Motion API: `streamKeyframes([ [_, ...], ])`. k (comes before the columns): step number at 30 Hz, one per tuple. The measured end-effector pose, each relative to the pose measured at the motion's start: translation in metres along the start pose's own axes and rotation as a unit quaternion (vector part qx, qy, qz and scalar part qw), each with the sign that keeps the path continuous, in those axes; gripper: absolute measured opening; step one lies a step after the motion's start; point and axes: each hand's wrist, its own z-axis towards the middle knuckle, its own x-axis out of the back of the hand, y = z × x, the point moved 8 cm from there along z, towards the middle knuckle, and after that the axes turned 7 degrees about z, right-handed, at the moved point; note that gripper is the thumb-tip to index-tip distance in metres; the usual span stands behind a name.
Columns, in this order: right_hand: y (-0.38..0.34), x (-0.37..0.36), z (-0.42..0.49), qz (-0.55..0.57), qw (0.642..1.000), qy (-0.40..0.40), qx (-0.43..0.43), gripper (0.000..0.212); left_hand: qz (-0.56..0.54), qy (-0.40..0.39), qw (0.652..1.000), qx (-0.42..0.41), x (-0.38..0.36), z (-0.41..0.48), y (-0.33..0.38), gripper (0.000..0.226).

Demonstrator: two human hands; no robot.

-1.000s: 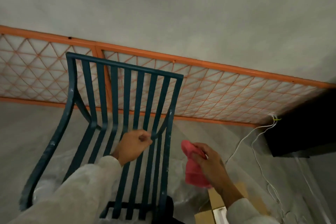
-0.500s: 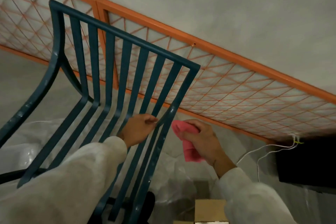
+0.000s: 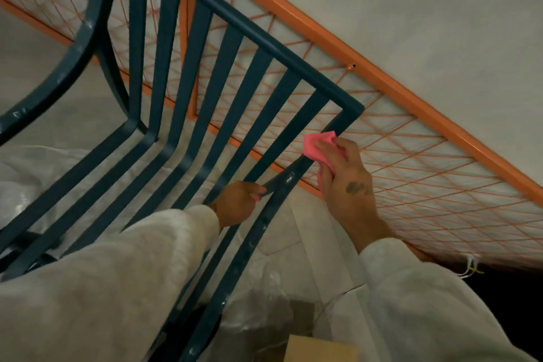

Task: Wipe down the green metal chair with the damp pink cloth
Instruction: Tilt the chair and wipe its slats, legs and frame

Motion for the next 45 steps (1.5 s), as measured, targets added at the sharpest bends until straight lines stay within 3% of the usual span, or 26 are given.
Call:
streamKeyframes([
  [2,0.007,-0.017,-0.011,-0.015,1.0,-0.009,0.02,0.042,-0.003,-0.02,1.0,0.005,-0.004,0.001,-0.002,0.035],
  [6,0.024,-0.053,-0.029,-0.023,0.998,-0.063,-0.02,0.048,0.017,-0.056,0.998,-0.015,-0.01,0.007,0.0,0.045],
  [12,0.014,-0.073,-0.045,-0.042,0.986,-0.162,-0.003,0.051,-0.048,-0.066,0.997,0.016,-0.015,0.004,-0.001,0.047],
  [18,0.026,-0.05,-0.011,-0.082,0.991,-0.087,-0.055,0.044,-0.098,-0.07,0.992,0.035,-0.017,0.002,-0.008,0.037],
  [21,0.024,-0.07,-0.035,-0.032,0.984,-0.147,-0.091,0.03,-0.102,-0.064,0.992,0.034,-0.019,0.001,-0.01,0.041],
  [24,0.017,-0.103,-0.066,-0.039,0.964,-0.258,-0.057,0.047,-0.104,-0.051,0.993,0.034,-0.019,-0.003,-0.011,0.047],
  [28,0.02,-0.075,-0.035,-0.035,0.974,-0.207,-0.08,0.029,-0.106,-0.055,0.992,0.041,-0.019,-0.008,-0.016,0.038],
  [32,0.032,-0.065,-0.024,-0.092,0.976,-0.181,-0.079,0.048,-0.118,-0.065,0.99,0.041,-0.02,-0.015,-0.02,0.031],
  [35,0.014,-0.088,-0.053,-0.107,0.973,-0.201,-0.043,0.029,-0.106,-0.07,0.991,0.041,-0.022,-0.018,-0.021,0.039],
  [38,0.009,-0.117,-0.084,-0.105,0.953,-0.284,0.003,0.046,-0.088,-0.072,0.993,0.035,-0.022,-0.022,-0.021,0.042],
  [40,0.003,-0.108,-0.078,-0.085,0.952,-0.291,0.028,0.036,-0.087,-0.075,0.993,0.04,-0.021,-0.026,-0.022,0.042],
  [45,0.021,-0.083,-0.042,-0.181,0.951,-0.243,-0.065,0.067,-0.103,-0.099,0.989,0.045,-0.023,-0.03,-0.025,0.038],
])
